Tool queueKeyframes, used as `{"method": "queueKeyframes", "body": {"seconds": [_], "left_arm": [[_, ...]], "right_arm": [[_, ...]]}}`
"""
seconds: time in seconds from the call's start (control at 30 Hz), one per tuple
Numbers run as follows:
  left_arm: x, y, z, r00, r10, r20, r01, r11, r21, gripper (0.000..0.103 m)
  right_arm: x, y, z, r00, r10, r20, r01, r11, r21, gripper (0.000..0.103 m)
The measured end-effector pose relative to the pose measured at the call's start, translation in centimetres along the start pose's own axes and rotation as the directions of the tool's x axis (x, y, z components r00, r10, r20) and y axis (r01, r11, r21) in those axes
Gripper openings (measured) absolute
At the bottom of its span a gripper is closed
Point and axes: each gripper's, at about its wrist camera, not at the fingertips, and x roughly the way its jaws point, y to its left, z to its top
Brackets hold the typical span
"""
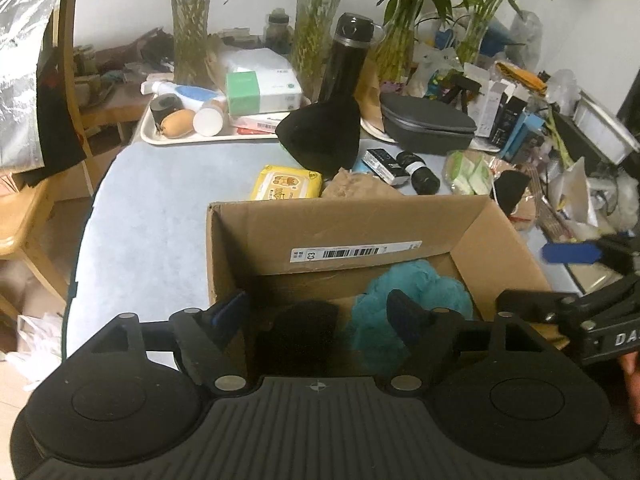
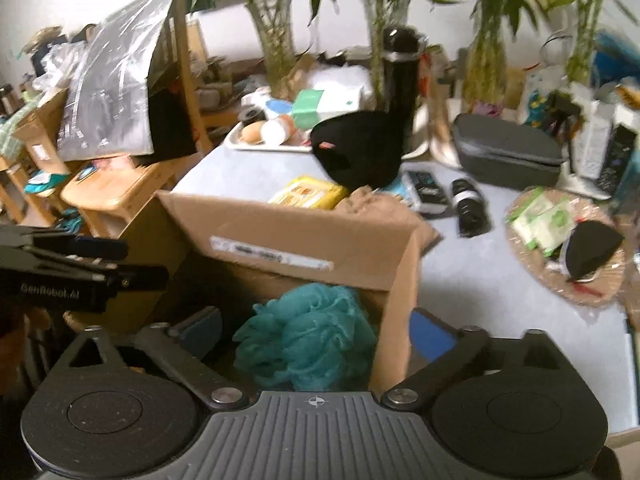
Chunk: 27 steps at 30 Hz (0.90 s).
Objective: Organize soft objects
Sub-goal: 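Lower the loofah into the box with right while left drops the foam sponge in, then withdraw both open grippers from the box toward the yellow wipes pack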
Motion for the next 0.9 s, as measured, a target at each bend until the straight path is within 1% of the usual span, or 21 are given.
{"method": "queueKeyframes", "body": {"seconds": [0.13, 0.3, 0.5, 0.67, 0.77, 0.9], "left_arm": [[-1.1, -0.7, 0.3, 0.999, 0.025, 0.03, -0.026, 0.999, 0.025, 0.077], [-2.6, -1.2, 0.6, 0.995, 0.052, 0.089, -0.057, 0.997, 0.056, 0.077], [-3.9, -1.4, 0.9, 0.99, 0.063, 0.125, -0.073, 0.994, 0.078, 0.077], [-4.8, -1.7, 1.0, 0.982, 0.092, 0.162, -0.107, 0.991, 0.082, 0.077], [-5.4, -1.7, 1.1, 0.975, 0.118, 0.19, -0.132, 0.989, 0.066, 0.077], [-5.8, -1.7, 1.3, 0.969, 0.124, 0.212, -0.14, 0.988, 0.064, 0.077]], "right_arm": [[-1.0, 0.5, 0.2, 0.997, -0.075, 0.028, 0.076, 0.997, -0.013, 0.103], [-2.2, 1.2, 0.4, 0.989, -0.142, 0.048, 0.144, 0.989, -0.036, 0.103], [-3.5, 1.3, 0.8, 0.975, -0.216, 0.06, 0.217, 0.976, -0.015, 0.103], [-4.2, 1.4, 1.2, 0.967, -0.244, 0.074, 0.244, 0.97, 0.007, 0.103], [-4.7, 1.5, 1.4, 0.96, -0.261, 0.104, 0.261, 0.965, 0.019, 0.103], [-5.3, 1.7, 1.9, 0.954, -0.27, 0.13, 0.268, 0.963, 0.028, 0.103]]}}
